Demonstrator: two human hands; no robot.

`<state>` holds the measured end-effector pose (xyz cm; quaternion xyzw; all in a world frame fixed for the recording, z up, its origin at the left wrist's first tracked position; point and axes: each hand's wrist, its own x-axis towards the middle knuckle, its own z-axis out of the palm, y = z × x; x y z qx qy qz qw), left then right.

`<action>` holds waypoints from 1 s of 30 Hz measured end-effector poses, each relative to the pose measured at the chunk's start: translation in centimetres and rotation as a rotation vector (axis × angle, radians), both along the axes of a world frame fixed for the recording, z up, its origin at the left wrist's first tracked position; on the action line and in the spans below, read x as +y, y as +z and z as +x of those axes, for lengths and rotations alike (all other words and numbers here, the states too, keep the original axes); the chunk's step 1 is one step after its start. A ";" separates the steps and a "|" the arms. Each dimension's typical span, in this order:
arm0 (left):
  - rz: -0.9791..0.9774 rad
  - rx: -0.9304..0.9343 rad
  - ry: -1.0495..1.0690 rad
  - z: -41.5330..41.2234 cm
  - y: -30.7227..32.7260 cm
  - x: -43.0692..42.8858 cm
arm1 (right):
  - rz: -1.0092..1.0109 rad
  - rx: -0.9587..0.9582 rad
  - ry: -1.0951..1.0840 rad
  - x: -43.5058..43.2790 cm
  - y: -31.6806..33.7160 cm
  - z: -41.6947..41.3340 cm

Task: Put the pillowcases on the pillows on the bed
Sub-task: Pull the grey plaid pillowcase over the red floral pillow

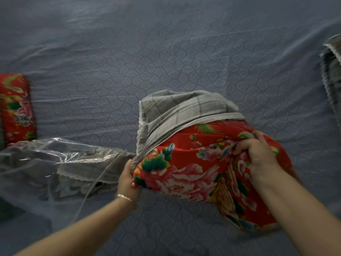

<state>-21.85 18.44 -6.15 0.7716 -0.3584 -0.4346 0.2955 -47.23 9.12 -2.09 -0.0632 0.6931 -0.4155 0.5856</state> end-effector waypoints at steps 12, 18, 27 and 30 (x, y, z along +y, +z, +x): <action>0.098 -0.095 0.072 -3.4 2.2 -5.5 | -0.068 0.657 1.038 4.9 -1.2 7.7; -0.147 -0.199 -0.101 -2.5 2.2 -5.8 | -0.029 0.798 0.860 3.0 -2.5 7.1; -0.496 -0.685 -0.723 -0.6 4.3 -0.8 | -0.139 0.799 0.753 1.8 0.0 5.4; -0.473 -0.508 -0.540 0.9 4.8 -3.1 | -0.150 0.894 0.930 3.0 -1.0 7.4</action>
